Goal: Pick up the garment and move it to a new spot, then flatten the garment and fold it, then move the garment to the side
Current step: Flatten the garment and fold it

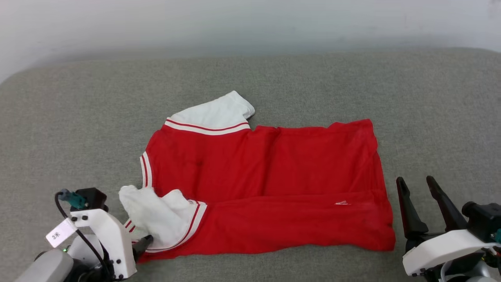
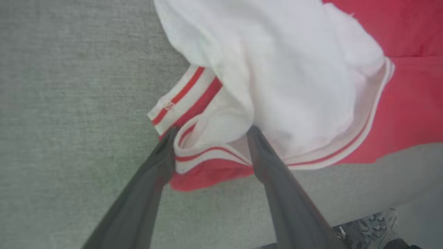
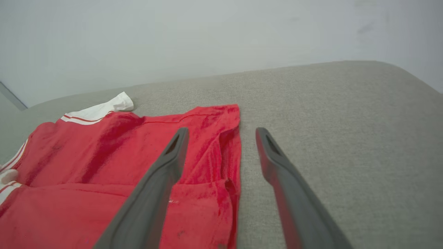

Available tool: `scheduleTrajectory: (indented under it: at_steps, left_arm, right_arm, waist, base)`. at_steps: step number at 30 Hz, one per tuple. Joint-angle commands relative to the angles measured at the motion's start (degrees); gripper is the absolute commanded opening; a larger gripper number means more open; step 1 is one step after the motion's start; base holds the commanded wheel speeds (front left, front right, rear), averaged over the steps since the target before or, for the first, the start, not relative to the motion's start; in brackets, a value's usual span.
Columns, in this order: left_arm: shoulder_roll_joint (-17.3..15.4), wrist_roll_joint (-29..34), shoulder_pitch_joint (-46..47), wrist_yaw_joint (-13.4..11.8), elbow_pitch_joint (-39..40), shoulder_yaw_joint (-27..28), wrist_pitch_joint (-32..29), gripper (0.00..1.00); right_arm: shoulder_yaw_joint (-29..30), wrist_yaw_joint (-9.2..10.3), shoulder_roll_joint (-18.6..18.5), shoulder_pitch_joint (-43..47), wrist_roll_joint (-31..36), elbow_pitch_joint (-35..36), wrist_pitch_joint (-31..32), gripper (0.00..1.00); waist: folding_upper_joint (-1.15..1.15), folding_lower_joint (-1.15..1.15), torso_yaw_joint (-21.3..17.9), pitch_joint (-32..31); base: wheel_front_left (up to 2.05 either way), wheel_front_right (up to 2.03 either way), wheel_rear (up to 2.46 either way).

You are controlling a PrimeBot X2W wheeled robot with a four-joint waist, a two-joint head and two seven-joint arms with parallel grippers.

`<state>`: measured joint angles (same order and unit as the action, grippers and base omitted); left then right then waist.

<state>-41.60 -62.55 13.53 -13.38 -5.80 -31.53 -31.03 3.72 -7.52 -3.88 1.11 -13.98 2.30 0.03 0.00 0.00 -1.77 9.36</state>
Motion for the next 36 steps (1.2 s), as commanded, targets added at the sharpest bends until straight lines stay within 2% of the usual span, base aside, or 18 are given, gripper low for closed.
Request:
scheduleTrajectory:
  at_steps: [1, 6, 7, 9, 13, 18, 24, 29, 33, 36]
  left_arm:
    - [0.5, 0.7, 0.9, -0.2, -1.2, -0.9, -0.5, 1.0]
    - [3.6, 0.8, 0.5, 1.1, -5.1, -3.4, -0.6, 1.0]
    - [4.1, 0.8, 0.4, 1.4, -5.7, -3.7, -0.6, 0.49]
    - [5.1, 0.4, 0.2, 2.1, -6.5, -3.9, -0.2, 0.0]
    - [6.0, 0.1, 0.1, 4.2, -7.5, -4.0, 1.1, 0.0]
    - [5.5, 1.5, 1.0, 5.2, -6.6, -2.6, 4.8, 0.0]
    - [4.0, 2.8, 0.6, 4.1, -2.9, -1.8, 7.1, 0.0]
    - [2.9, 4.4, -0.2, 2.3, 2.1, -1.7, 7.9, 0.0]
    - [2.3, 5.2, 0.4, 1.2, 5.4, -1.6, 7.9, 0.0]
    - [2.1, 5.7, 0.8, 0.8, 7.0, -1.6, 7.8, 0.0]
  right_arm:
    - [0.0, 0.08, 0.2, -1.2, -0.1, -0.2, 0.2, 1.0]
    - [1.1, 0.08, 0.3, -1.4, -1.1, -0.8, 1.0, 1.0]
    - [1.4, 0.08, 0.3, -1.5, -1.3, -0.9, 1.3, 1.0]
    - [2.2, 0.08, 0.0, -1.5, -1.9, -1.1, 2.0, 1.0]
    - [3.3, 0.08, -1.1, -1.6, -4.4, -1.2, 4.8, 1.0]
    - [4.9, 0.08, -3.8, -1.1, -7.8, -1.3, 10.5, 1.0]
    - [5.3, 0.08, -7.9, 0.2, -10.2, -2.5, 21.7, 1.0]
    - [2.5, 0.07, -10.7, 0.6, -12.2, -2.6, 32.9, 1.0]
    - [-0.5, 0.07, -11.2, -1.0, -12.9, -3.0, 37.2, 1.0]
    - [-2.7, 0.07, -11.2, -2.1, -13.3, -5.0, 38.2, 1.0]
  waist:
    - [0.0, 0.0, -0.6, 0.9]
    - [0.0, 0.0, -0.8, 1.9]
    - [0.0, 0.0, -0.7, 1.9]
    - [0.0, 0.0, -0.5, 2.0]
    - [0.0, 0.0, 0.2, 1.7]
    - [0.0, 0.0, 1.0, 0.1]
    - [0.0, 0.0, 1.7, -1.7]
    - [0.0, 0.0, 2.8, -1.8]
    - [0.0, 0.0, 3.6, -0.6]
    - [0.0, 0.0, 4.0, 0.5]
  base:
    - [0.0, 0.0, 0.0]
    - [0.0, 0.0, 0.0]
    - [0.0, 0.0, 0.0]
    - [0.0, 0.0, 0.0]
    - [0.0, 0.0, 0.0]
    - [0.0, 0.0, 0.0]
    - [0.0, 0.0, 0.0]
    - [0.0, 0.0, 0.0]
    - [0.0, 0.0, 0.0]
    - [0.0, 0.0, 0.0]
